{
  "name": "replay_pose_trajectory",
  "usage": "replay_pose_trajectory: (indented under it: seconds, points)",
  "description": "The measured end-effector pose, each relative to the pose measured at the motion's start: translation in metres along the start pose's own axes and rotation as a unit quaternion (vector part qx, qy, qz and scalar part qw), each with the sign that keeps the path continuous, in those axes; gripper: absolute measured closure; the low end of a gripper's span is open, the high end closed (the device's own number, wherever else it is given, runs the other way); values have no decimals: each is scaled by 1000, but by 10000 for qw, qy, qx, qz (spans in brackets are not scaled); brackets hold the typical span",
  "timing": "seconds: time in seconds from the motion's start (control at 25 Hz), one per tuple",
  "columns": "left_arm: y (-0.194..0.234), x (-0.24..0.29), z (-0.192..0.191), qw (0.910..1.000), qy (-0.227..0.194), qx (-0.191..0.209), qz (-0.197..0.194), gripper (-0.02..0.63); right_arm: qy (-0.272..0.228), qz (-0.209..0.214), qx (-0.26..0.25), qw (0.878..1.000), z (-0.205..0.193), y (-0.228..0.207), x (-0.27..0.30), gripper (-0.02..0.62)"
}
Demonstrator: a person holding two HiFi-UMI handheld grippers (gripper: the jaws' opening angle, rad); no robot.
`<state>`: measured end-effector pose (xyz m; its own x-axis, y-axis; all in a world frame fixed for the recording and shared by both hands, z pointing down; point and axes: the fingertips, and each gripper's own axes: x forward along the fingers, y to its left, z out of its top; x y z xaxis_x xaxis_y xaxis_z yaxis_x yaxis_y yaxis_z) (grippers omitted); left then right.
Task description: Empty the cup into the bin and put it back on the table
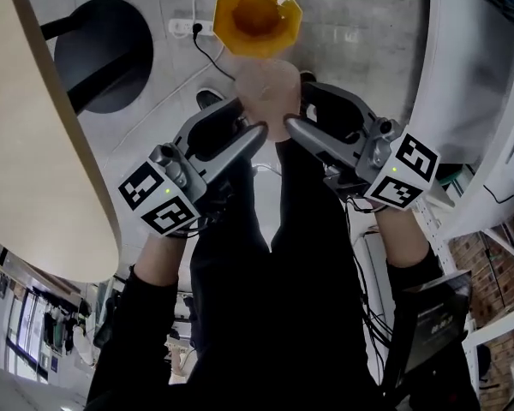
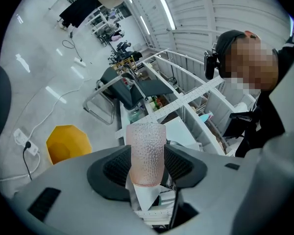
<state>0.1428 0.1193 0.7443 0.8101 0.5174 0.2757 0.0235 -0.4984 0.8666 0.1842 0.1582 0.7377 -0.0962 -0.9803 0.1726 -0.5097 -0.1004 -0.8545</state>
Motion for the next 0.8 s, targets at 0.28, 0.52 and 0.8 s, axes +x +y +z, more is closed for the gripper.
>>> replay_pose_trajectory:
  seconds: [0.28, 0.52, 0.8]
  points:
    - [26, 1, -18, 9994, 27, -347, 65, 380, 124, -93, 353, 9993, -22, -22, 6, 374]
    - [45, 0, -27, 9983, 104, -568, 108, 380, 260, -181, 593, 9977, -37, -37, 14, 374]
    - [58, 1, -34, 9960, 93, -885, 125, 382, 298, -283, 798, 9960, -45, -49, 17, 374]
